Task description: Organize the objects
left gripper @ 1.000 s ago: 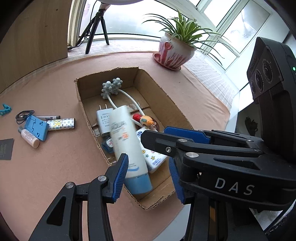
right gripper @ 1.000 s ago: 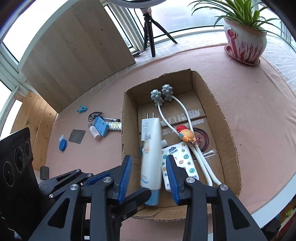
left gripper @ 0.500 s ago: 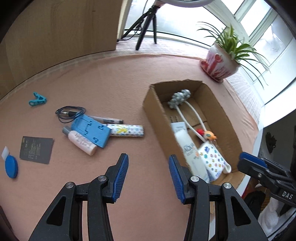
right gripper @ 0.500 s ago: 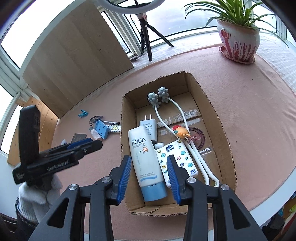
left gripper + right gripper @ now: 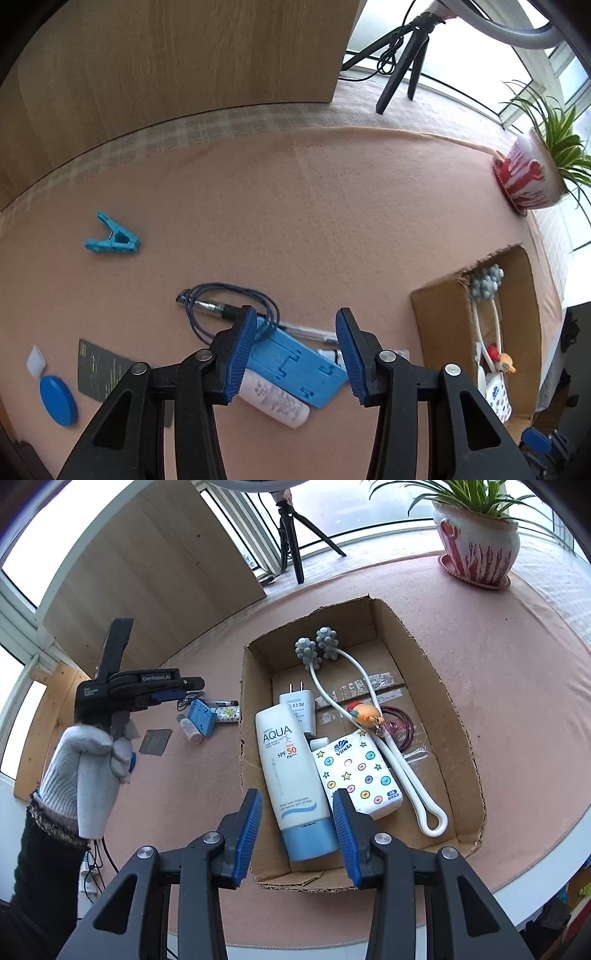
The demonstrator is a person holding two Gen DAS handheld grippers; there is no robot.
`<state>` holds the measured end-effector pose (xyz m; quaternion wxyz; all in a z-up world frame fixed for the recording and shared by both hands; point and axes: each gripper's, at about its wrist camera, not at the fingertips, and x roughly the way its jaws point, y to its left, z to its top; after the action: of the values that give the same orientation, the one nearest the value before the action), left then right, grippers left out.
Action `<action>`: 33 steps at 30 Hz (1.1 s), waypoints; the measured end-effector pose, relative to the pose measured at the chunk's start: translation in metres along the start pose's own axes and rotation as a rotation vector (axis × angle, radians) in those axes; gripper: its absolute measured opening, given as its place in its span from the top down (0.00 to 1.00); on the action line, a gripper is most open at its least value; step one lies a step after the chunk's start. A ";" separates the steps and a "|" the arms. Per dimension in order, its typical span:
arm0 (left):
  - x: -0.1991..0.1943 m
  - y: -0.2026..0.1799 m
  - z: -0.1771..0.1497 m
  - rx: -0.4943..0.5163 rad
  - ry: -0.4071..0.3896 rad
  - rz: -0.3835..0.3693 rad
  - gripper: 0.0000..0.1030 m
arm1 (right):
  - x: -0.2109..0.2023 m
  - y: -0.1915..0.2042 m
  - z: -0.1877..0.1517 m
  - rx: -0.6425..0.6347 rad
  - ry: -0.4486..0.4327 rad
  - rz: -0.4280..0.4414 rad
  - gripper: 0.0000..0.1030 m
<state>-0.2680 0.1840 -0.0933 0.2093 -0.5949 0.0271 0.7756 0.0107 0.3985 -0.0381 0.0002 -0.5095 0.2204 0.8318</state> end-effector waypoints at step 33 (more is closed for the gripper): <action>-0.038 0.063 -0.127 0.087 0.080 -0.021 0.69 | 0.038 0.093 0.008 -0.194 0.069 0.110 0.64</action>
<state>-0.1668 0.0782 -0.1075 0.2417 -0.6161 0.0629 0.7471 -0.0351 0.3084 -0.0332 -0.1026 -0.5227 0.1664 0.8298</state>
